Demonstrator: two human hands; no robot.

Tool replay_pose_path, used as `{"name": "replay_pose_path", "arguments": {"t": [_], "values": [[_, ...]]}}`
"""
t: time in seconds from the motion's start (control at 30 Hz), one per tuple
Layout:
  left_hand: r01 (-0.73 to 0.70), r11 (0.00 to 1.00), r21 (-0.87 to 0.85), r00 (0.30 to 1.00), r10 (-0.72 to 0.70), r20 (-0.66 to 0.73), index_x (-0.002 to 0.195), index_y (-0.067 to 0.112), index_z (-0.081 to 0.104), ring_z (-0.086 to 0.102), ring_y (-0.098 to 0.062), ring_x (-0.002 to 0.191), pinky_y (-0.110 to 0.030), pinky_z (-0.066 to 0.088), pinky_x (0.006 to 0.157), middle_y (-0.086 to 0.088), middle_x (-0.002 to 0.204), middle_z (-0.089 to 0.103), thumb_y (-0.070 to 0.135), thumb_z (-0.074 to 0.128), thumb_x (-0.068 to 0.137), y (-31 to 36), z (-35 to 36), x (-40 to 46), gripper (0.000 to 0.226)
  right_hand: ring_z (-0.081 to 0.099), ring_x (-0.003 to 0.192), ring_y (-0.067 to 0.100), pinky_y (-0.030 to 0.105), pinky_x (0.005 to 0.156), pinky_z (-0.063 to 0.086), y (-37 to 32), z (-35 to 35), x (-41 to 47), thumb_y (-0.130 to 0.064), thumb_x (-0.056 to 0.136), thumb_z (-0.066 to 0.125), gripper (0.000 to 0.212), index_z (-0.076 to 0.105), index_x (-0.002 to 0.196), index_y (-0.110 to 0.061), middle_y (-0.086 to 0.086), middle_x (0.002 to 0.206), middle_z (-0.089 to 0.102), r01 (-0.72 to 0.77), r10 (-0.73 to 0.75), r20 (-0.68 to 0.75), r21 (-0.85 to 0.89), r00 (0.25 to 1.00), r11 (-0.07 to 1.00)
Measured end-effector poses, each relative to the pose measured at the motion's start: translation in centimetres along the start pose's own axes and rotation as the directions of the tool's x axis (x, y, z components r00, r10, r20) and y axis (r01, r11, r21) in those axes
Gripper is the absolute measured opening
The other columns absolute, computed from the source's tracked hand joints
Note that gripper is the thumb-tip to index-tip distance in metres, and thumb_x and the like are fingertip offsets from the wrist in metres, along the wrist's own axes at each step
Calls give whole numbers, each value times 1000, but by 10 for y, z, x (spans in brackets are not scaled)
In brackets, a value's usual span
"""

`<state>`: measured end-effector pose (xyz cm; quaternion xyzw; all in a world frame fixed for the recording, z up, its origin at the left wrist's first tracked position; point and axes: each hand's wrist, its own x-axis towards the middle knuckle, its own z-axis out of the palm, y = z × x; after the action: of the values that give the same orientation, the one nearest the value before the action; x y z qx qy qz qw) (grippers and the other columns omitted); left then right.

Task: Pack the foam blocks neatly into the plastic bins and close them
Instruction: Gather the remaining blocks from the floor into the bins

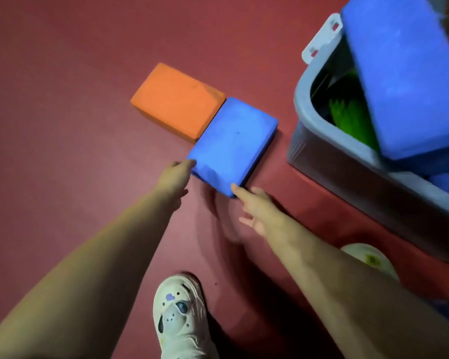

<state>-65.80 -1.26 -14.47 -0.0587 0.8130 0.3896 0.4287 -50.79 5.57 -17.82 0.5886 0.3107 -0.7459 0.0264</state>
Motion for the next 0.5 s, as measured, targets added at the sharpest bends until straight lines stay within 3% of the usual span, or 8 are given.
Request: {"name": "replay_pose_path", "arguments": {"t": [0.1, 0.17, 0.27, 0.33, 0.4, 0.47, 0.5], "values": [[-73, 994, 80, 991, 82, -103, 126, 11, 52, 48, -18, 98, -30, 37, 85, -3, 119, 50, 31, 51, 94, 0, 12, 26, 38, 44, 107, 14, 43, 89, 40, -2, -1, 22, -36, 83, 69, 67, 31, 137, -25, -4, 142, 43, -2, 2, 26, 29, 1000, 1000], [-156, 969, 192, 967, 190, -170, 128, 13, 54, 50, -17, 89, -28, 38, 83, -3, 127, 46, 33, 49, 93, -5, 17, 40, 40, 43, 110, 16, 46, 93, 38, -6, -6, 33, -37, 82, 70, 76, 25, 142, -26, -3, 146, 39, -4, 3, 32, 38, 999, 999], [-158, 966, 205, 965, 195, -175, 127, 18, 53, 45, -21, 100, -30, 35, 89, -6, 135, 35, 41, 46, 95, -13, 24, 52, 40, 41, 129, 23, 47, 98, 38, -8, -14, 46, -44, 75, 74, 100, 9, 149, -28, -2, 152, 30, -22, 21, 40, 38, 999, 999], [-115, 983, 145, 977, 138, -163, 123, 9, 54, 49, -26, 105, -30, 35, 85, -10, 130, 48, 40, 43, 97, -13, 25, 59, 42, 47, 126, 22, 41, 88, 44, -5, -16, 50, -51, 61, 79, 116, 6, 149, -34, -7, 152, 31, -8, 5, 61, 45, 998, 999], [-72, 987, 141, 989, 89, -118, 98, 6, 61, 54, -29, 100, -29, 36, 74, -14, 105, 61, 40, 39, 98, -12, 25, 65, 41, 50, 120, 15, 36, 90, 44, -4, -22, 53, -42, 65, 81, 113, 6, 149, -34, -13, 145, 36, 66, -66, 18, 37, 998, 997], [-15, 994, 108, 996, 25, -86, 68, 11, 51, 55, -26, 84, -29, 36, 67, -8, 77, 56, 44, 36, 98, -6, 24, 72, 47, 47, 115, 9, 30, 98, 39, -5, -30, 57, -29, 72, 80, 104, 10, 149, -31, -14, 132, 39, 173, -172, -86, -7, 981, 985], [12, 998, 61, 998, -8, -66, 64, 13, 48, 54, -24, 79, -31, 38, 70, -6, 74, 54, 47, 36, 98, -2, 25, 75, 49, 47, 113, 9, 29, 100, 39, -7, -33, 57, -26, 71, 81, 104, 13, 149, -32, -13, 128, 40, 211, -209, -108, 5, 972, 977]]}}
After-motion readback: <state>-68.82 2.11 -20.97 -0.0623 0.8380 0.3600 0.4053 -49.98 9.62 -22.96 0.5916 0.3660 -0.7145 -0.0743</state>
